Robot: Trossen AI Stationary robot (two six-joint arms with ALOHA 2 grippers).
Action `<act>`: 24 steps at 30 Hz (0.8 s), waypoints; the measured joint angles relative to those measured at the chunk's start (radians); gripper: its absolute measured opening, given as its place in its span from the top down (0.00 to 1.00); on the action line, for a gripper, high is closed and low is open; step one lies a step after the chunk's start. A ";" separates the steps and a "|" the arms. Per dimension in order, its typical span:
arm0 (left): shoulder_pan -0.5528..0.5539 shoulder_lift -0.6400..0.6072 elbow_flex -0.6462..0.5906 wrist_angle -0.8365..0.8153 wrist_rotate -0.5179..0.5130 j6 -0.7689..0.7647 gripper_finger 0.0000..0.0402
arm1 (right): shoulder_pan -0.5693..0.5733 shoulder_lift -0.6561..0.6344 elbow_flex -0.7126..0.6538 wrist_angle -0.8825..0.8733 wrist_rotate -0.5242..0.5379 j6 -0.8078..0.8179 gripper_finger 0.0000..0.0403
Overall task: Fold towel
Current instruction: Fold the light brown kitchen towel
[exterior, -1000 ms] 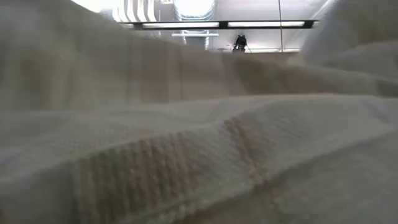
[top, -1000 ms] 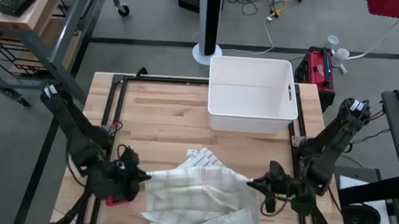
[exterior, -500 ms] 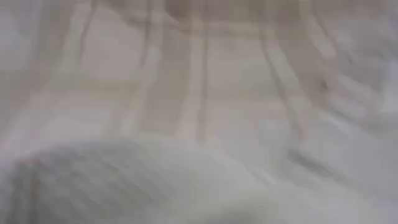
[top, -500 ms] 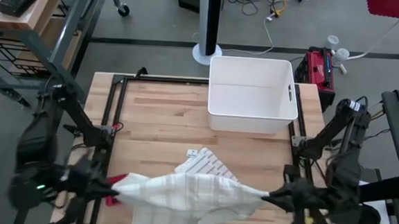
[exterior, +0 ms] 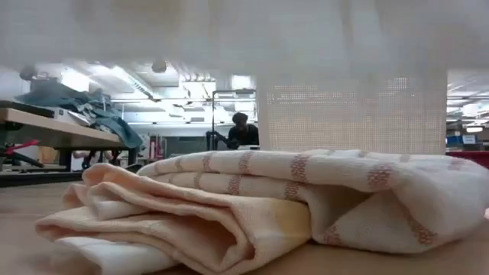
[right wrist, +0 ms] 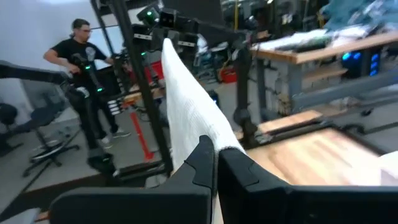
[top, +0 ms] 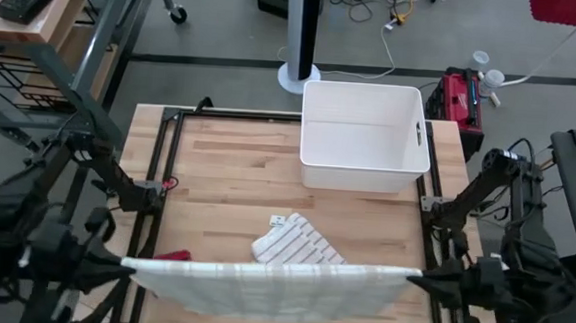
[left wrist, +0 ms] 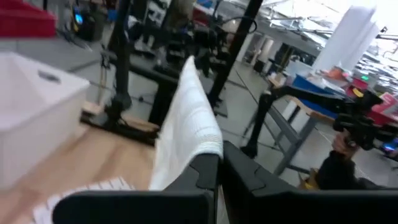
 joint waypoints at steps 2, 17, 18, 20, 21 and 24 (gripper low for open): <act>-0.001 0.008 0.052 -0.001 -0.020 0.073 1.00 | -0.005 0.007 0.040 0.001 0.024 -0.061 1.00; 0.001 -0.045 0.145 -0.155 -0.097 0.201 1.00 | -0.046 0.022 0.099 -0.018 0.161 -0.261 1.00; 0.002 -0.056 0.140 -0.176 -0.122 0.203 1.00 | -0.059 0.022 0.099 -0.020 0.170 -0.277 1.00; 0.017 -0.080 0.132 -0.226 -0.139 0.192 1.00 | -0.086 0.015 0.098 -0.023 0.172 -0.312 1.00; 0.027 -0.095 0.129 -0.249 -0.139 0.187 1.00 | -0.101 0.009 0.099 -0.022 0.175 -0.325 1.00; 0.047 -0.146 0.127 -0.305 -0.146 0.174 1.00 | -0.147 -0.008 0.110 -0.018 0.180 -0.383 1.00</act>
